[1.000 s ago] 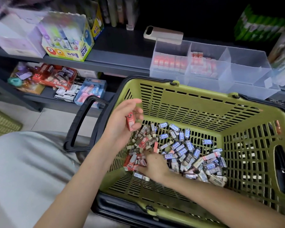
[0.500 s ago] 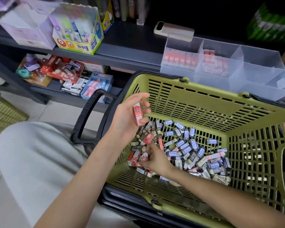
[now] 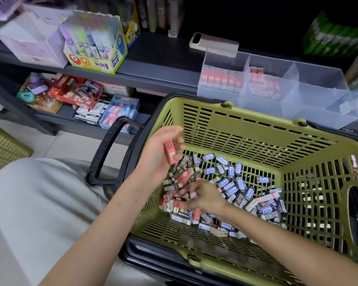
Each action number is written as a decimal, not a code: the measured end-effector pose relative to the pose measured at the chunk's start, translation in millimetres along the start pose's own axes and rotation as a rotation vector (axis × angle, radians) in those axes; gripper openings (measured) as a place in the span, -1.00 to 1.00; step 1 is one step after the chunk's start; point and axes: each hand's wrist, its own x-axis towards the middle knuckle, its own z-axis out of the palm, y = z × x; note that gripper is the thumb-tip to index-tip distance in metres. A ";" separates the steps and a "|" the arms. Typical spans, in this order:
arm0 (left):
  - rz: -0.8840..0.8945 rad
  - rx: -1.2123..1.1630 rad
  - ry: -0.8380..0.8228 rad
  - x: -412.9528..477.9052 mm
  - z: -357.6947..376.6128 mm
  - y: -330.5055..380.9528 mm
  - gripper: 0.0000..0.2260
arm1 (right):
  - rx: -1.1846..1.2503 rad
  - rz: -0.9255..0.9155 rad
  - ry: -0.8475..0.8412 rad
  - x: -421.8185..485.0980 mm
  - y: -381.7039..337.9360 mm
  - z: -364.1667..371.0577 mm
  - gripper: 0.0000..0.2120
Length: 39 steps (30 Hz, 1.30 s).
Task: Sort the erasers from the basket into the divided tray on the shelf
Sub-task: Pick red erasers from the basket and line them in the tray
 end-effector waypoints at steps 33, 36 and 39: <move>-0.380 0.111 -0.410 12.4 18.2 4.2 -0.74 | 0.136 -0.113 0.220 -24.0 -35.3 -91.0 -0.76; -0.368 -0.115 -0.298 15.5 10.7 8.3 -0.69 | -0.389 0.024 0.152 12.6 1.5 -51.9 -0.66; -0.334 -0.192 -0.263 14.6 5.1 10.4 -0.73 | -0.497 0.043 0.174 37.0 14.1 -26.7 -0.62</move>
